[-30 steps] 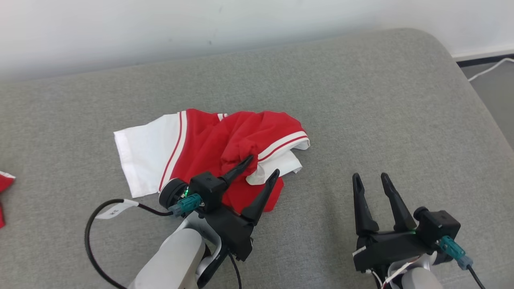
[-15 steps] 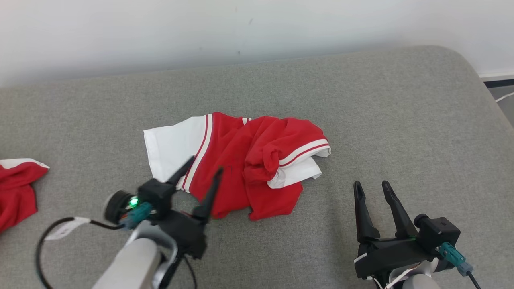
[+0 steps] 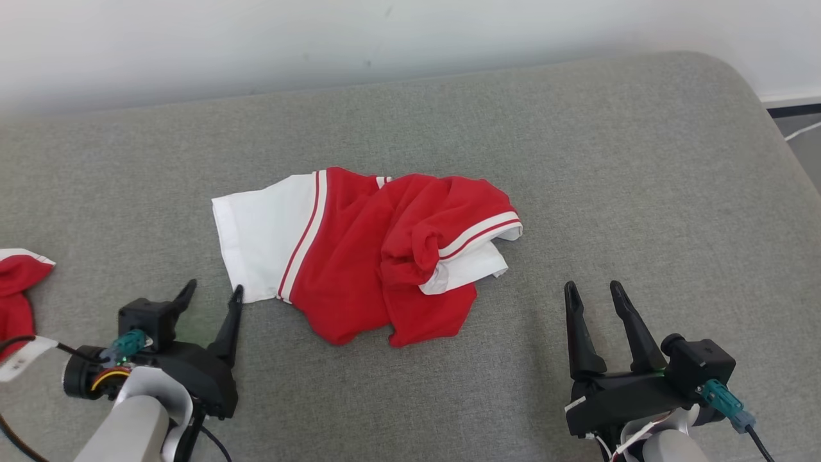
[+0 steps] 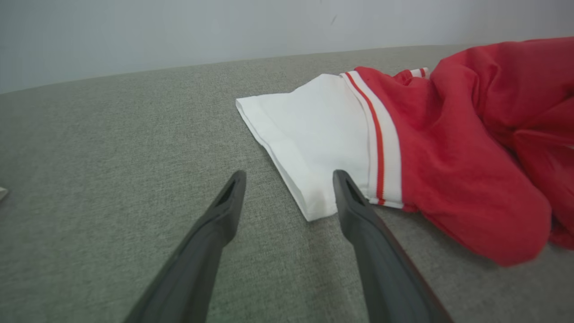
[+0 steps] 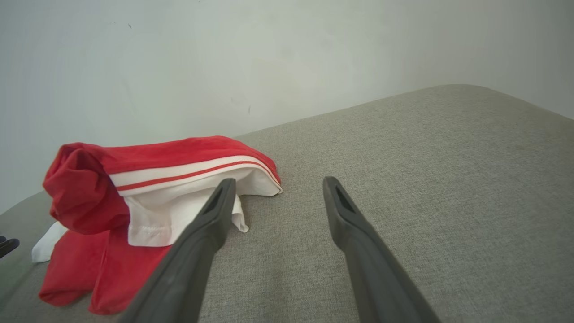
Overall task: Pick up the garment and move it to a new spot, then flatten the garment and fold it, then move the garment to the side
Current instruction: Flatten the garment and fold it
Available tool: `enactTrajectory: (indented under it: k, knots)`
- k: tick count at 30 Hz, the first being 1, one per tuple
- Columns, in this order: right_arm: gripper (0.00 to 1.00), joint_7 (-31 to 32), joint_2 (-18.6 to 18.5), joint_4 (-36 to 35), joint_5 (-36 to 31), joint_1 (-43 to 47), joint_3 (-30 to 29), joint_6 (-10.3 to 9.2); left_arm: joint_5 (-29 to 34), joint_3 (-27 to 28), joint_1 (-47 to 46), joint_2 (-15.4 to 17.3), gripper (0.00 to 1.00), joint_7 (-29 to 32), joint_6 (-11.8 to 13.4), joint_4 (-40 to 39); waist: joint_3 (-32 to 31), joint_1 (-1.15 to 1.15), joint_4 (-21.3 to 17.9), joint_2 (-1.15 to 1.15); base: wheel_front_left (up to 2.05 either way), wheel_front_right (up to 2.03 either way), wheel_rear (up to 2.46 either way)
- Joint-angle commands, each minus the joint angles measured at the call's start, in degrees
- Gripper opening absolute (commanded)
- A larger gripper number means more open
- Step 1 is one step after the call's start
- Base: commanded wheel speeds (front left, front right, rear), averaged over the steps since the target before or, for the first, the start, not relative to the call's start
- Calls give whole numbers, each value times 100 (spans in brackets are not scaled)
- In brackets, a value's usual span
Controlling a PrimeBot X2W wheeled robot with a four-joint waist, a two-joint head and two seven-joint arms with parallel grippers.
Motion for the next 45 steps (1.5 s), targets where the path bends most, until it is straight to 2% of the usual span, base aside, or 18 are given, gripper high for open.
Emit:
enactTrajectory:
  k: [1,14,15,16,23,32,38,44,45]
  knots:
    - [100,-8,-3,15,-4,-41,9,7,-6,-9,-84,50,100,25,-36,130,44,0,-45,0,0,0,0]
    - [100,-8,-2,-3,68,-97,16,7,-222,-146,-371,-141,100,261,-335,948,177,0,-231,0,0,0,0]
    - [100,-8,-2,-1,69,-105,16,7,-249,-157,-381,-158,47,305,-343,1012,179,0,-239,0,0,0,0]
    - [100,-8,-2,-3,69,-109,15,7,-246,-175,-395,-153,0,329,-343,1054,181,0,-244,0,0,0,0]
    - [100,-8,-3,15,57,-58,-18,7,-200,-276,-477,-206,0,144,-445,1196,94,0,-198,0,0,0,0]
    - [100,-8,-2,64,10,210,-133,7,-206,-260,-278,-260,0,-198,-278,875,-334,0,173,0,0,0,0]
    - [100,-8,-2,83,5,423,-163,7,-157,-386,268,-219,0,-102,-63,-99,-640,0,625,0,0,0,0]
    - [100,-8,-3,111,9,567,-181,7,-109,-538,1073,-22,0,350,309,-1476,-833,0,1005,0,0,0,0]
    - [100,-8,-4,109,-1,576,-193,7,-94,-571,1343,55,0,516,471,-2008,-854,0,1105,0,0,0,0]
